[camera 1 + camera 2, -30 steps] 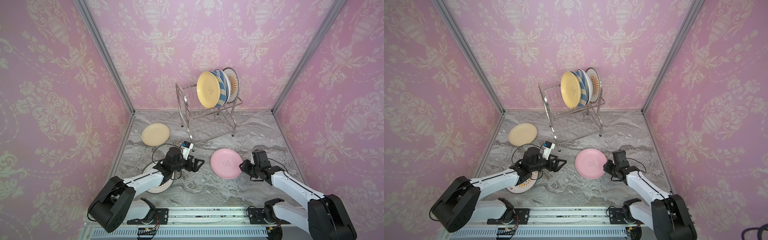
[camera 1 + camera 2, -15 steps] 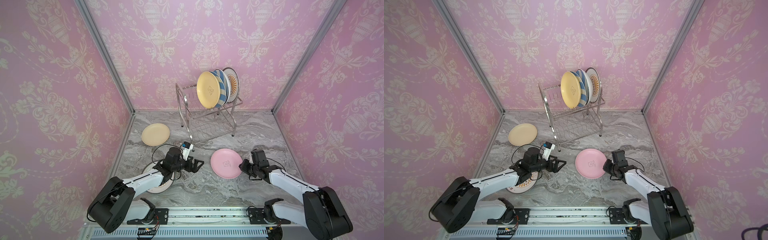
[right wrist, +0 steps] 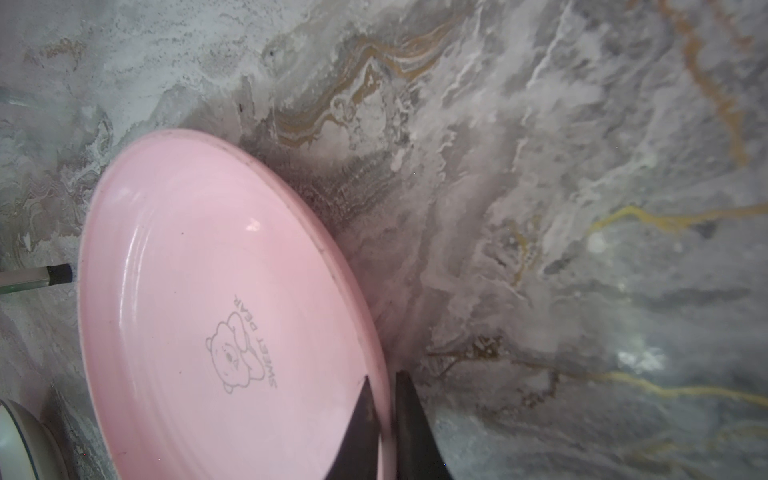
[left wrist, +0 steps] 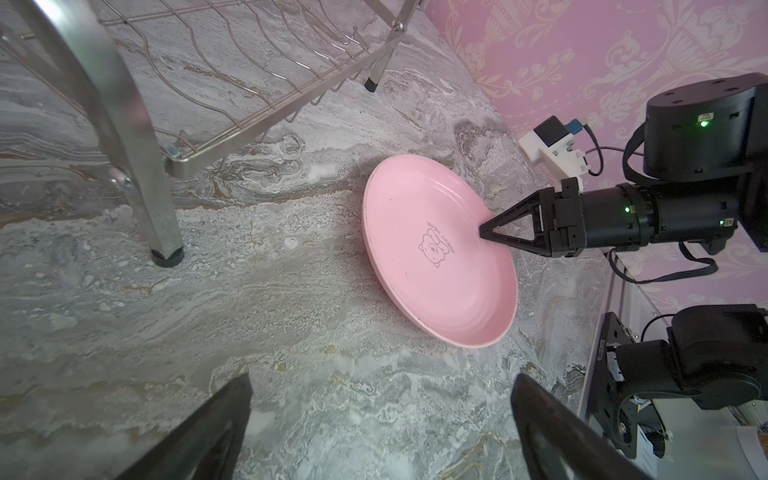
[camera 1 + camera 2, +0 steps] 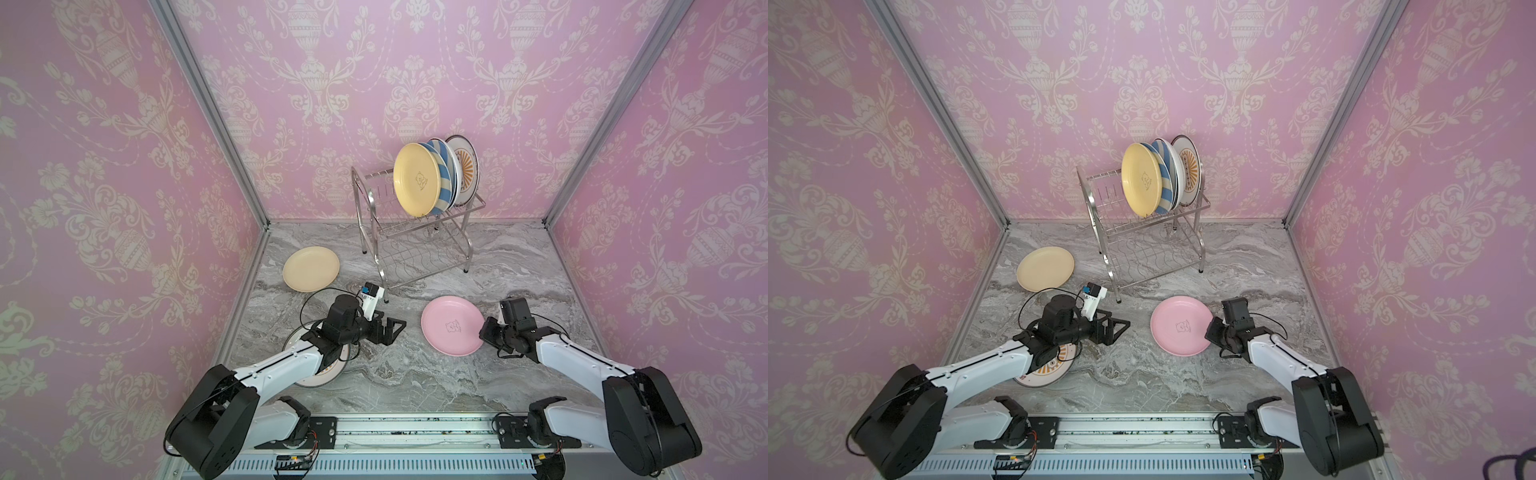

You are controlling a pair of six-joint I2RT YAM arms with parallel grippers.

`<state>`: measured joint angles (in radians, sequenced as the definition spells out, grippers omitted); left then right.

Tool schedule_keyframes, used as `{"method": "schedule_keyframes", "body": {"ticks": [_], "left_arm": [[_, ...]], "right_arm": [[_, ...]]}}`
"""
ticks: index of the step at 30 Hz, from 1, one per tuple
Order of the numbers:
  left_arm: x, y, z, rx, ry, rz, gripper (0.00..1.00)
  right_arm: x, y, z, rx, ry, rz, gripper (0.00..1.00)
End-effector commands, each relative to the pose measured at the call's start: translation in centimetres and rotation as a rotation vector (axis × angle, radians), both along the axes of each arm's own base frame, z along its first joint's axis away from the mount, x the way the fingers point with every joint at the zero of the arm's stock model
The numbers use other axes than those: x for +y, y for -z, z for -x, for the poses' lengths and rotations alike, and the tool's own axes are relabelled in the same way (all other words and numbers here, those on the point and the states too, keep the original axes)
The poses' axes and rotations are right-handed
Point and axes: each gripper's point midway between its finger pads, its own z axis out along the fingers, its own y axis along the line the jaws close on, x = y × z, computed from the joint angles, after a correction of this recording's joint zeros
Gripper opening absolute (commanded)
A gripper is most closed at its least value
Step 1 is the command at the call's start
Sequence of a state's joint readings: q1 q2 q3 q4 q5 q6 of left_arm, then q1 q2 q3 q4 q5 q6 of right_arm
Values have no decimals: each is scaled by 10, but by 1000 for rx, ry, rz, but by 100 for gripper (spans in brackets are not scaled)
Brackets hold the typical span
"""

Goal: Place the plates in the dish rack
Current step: 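Close the right gripper on the pink bear plate rim and tilt it up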

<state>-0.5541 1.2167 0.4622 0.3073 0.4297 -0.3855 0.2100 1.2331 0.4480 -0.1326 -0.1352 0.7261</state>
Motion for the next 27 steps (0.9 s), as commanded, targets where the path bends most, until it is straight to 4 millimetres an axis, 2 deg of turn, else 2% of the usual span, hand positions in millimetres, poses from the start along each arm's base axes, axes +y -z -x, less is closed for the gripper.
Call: {"method": "schedule_keyframes", "body": {"ticks": [1,8,18,22,27], "left_arm": [[4,-6,-2,-39,-3,-47,99],[6,-22,-5,-90,-8,-58,99],[9,-33,-10,-132,-27,-79,99],[18,-43,-14,-184,-62,-111,99],[36,-70,-25,-268,-153,-146,99]], "right_arm": [[-5,-5,-4,-1,1,31,8],[-21,-39,-6,-46,8,131,0],[-45,-104,6,-137,-50,318,0],[-48,-151,3,-234,-54,383,0],[-49,-227,2,-391,-66,448,0]]}}
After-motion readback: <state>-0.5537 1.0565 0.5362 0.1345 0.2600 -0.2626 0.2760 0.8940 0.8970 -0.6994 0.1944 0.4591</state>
